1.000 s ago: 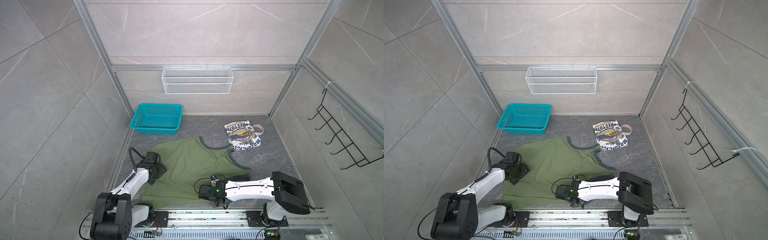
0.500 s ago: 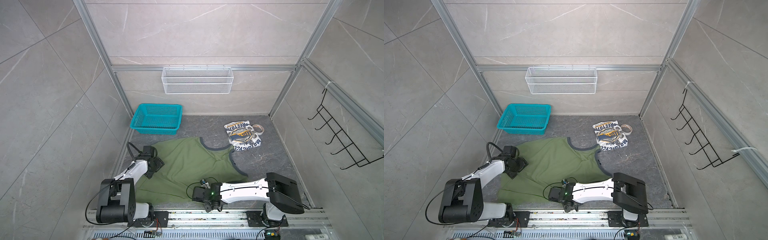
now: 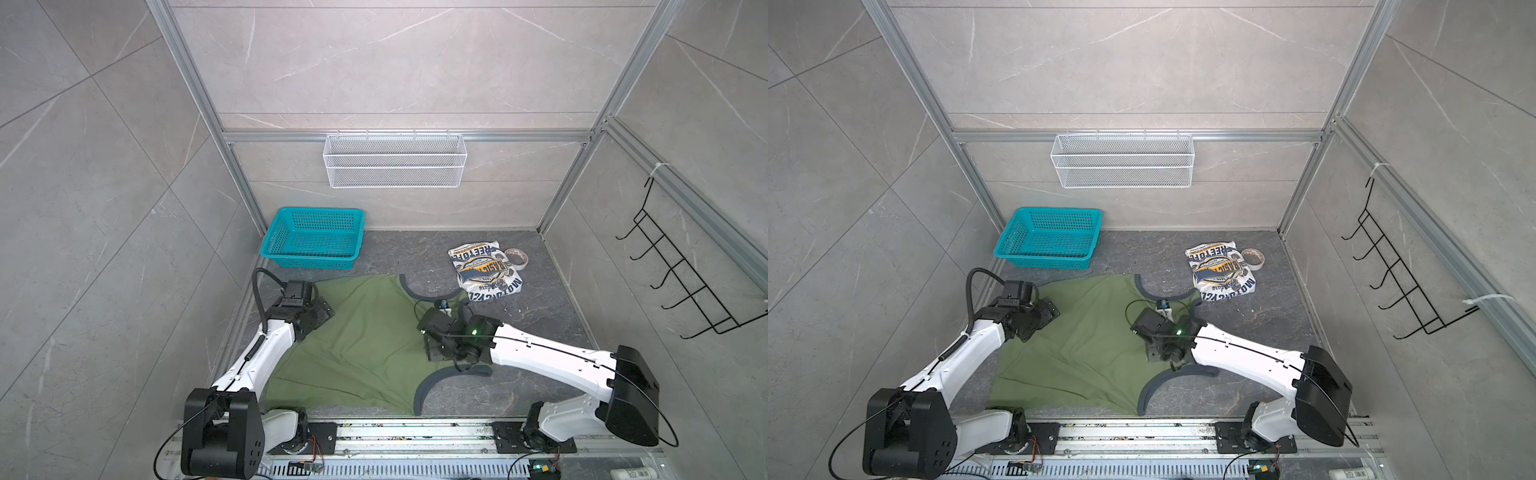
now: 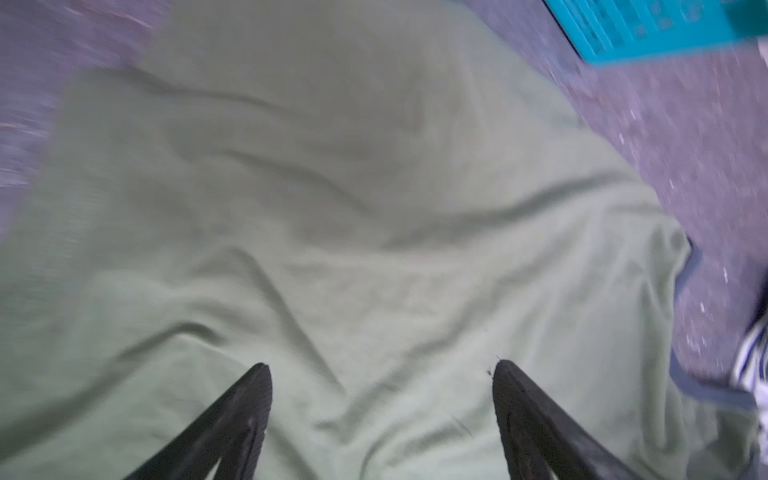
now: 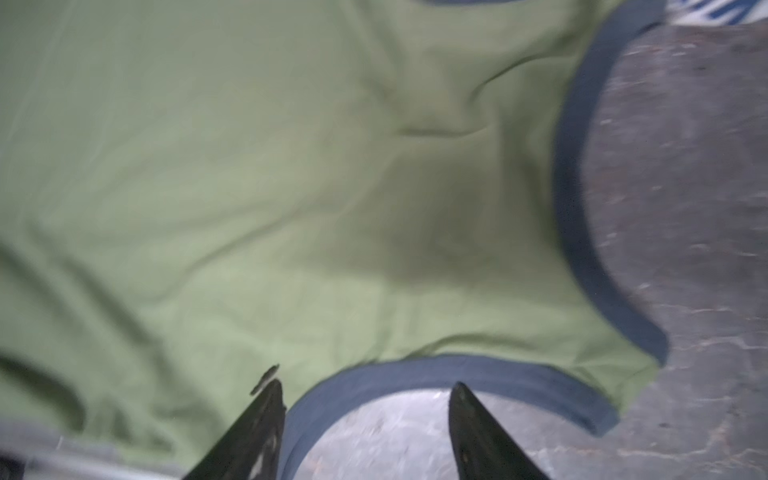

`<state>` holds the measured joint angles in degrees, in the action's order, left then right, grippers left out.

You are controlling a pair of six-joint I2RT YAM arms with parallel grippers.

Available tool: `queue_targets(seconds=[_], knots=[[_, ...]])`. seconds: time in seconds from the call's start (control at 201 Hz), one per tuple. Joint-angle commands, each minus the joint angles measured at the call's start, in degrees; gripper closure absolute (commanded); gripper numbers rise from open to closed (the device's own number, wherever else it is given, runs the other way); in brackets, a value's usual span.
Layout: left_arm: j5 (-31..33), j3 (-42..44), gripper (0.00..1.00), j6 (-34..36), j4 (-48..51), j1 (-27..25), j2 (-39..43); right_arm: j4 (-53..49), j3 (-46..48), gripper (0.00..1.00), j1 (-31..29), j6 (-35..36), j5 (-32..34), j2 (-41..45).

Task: Fold and stack the tank tops
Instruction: 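Move the right gripper back to the armhole trim and smooth it flat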

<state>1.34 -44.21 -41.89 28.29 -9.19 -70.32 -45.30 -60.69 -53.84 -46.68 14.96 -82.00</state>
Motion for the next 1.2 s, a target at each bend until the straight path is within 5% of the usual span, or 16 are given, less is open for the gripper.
queue_targets(seconds=[0.0, 0.249, 0.503, 0.781, 1.025, 1.199], knots=[[-0.9, 1.5, 0.14, -2.2, 1.3, -3.6, 0.5, 0.9, 2.6, 0.36, 4.2, -0.9, -3.0, -1.5], [-3.3, 9.2, 0.15, -3.6, -5.0, -4.1, -1.2, 7.2, 15.8, 0.38, 13.2, -5.6, -11.9, 0.1], [-7.6, 12.3, 0.17, -3.2, -7.3, -5.3, -4.7, 7.7, 24.4, 0.39, 18.3, -7.7, -12.9, 1.6], [-5.9, 20.0, 0.17, -8.8, -4.7, -7.9, 3.8, 3.8, 31.2, 0.43, 20.1, -15.2, -13.5, 10.9], [-4.7, 17.7, 0.17, -7.2, -2.1, -8.7, 7.8, -5.4, 23.8, 0.43, 20.2, -14.3, -5.9, 18.0], [2.0, 6.8, 0.16, -1.8, 0.4, -6.2, 7.7, -2.4, 11.8, 0.41, 20.1, -2.5, -4.8, 14.9]])
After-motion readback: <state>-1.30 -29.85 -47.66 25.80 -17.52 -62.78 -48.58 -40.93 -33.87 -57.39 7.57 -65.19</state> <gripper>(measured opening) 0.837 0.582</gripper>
